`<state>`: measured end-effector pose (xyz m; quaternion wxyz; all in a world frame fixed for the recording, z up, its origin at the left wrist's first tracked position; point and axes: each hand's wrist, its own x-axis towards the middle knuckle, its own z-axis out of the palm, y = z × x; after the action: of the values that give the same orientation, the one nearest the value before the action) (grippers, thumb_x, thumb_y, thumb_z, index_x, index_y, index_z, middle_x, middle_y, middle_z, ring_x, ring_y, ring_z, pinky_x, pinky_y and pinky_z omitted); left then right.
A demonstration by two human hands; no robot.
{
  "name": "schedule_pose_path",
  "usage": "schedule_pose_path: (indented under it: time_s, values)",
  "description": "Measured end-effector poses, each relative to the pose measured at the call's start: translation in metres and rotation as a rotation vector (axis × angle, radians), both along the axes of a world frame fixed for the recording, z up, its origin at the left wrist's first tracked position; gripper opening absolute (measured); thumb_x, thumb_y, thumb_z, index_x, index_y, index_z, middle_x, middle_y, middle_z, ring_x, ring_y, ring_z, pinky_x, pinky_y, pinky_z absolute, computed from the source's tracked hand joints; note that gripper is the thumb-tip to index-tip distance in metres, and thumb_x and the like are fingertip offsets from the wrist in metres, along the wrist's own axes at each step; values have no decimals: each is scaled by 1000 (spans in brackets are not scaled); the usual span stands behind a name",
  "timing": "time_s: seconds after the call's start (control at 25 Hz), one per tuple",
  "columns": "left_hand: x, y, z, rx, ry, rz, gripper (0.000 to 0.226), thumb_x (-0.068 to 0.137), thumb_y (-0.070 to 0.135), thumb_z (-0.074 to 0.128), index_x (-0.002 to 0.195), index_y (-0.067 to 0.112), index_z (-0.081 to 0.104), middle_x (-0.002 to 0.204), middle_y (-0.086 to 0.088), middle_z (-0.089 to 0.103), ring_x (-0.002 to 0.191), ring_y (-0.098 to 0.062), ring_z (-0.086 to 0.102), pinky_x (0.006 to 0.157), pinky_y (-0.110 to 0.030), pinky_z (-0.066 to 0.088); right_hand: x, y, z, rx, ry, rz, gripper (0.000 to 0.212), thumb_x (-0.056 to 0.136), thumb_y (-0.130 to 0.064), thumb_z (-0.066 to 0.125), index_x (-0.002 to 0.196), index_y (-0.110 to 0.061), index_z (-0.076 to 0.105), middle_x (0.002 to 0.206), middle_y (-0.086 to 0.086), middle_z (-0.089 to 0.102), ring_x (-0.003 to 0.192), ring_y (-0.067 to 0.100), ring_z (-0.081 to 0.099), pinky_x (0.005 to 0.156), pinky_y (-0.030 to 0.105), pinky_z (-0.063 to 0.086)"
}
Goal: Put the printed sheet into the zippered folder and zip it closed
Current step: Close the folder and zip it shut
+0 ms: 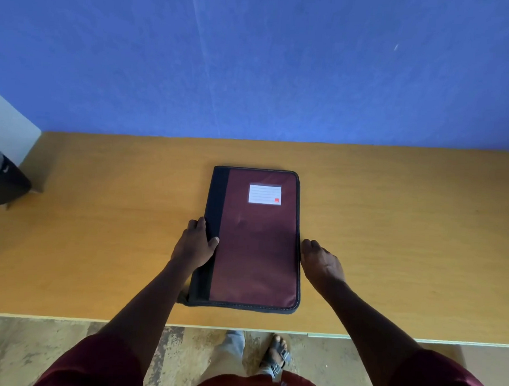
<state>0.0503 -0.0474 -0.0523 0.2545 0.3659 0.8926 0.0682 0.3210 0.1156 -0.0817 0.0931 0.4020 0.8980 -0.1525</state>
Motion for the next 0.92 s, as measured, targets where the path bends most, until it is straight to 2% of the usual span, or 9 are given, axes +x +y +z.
schedule_pose_path:
  time_s: [0.28, 0.48, 0.6, 0.8, 0.92]
  values:
    - [-33, 41, -3, 16, -16, -10, 79, 97, 43, 55, 155, 8, 15, 151, -15, 31, 130, -31, 47, 95, -42, 50, -33, 38, 3, -23, -13, -71, 12, 98, -17, 47, 109, -20, 44, 102, 1, 57, 78, 27, 65, 62, 37, 51]
    - [-49, 70, -4, 53, -1, 13, 87, 92, 54, 57, 155, 9, 16, 150, -12, 34, 129, -29, 48, 87, -40, 52, -53, 67, 4, -10, -8, -76, 14, 96, -17, 49, 109, -20, 43, 102, 1, 57, 77, 26, 66, 59, 35, 46]
    - [-57, 85, -5, 75, 17, 23, 92, 89, 58, 59, 154, 9, 16, 149, -12, 35, 129, -29, 47, 87, -41, 52, -65, 84, 6, -5, -19, -75, 16, 96, -17, 50, 110, -19, 43, 103, 1, 57, 78, 24, 66, 61, 34, 49]
    - [-75, 108, -5, 74, 23, 15, 99, 83, 63, 63, 154, 11, 16, 151, -10, 33, 132, -27, 44, 88, -41, 52, -86, 116, 9, 12, -30, -91, 16, 96, -16, 52, 109, -19, 43, 101, 1, 57, 68, 18, 53, 59, 32, 43]
    - [-85, 118, -4, 62, 20, 16, 108, 78, 67, 66, 155, 13, 14, 153, -8, 30, 135, -26, 41, 91, -42, 51, -99, 134, 12, 27, -34, -86, 20, 96, -15, 54, 112, -19, 43, 103, 1, 57, 68, 17, 53, 59, 31, 45]
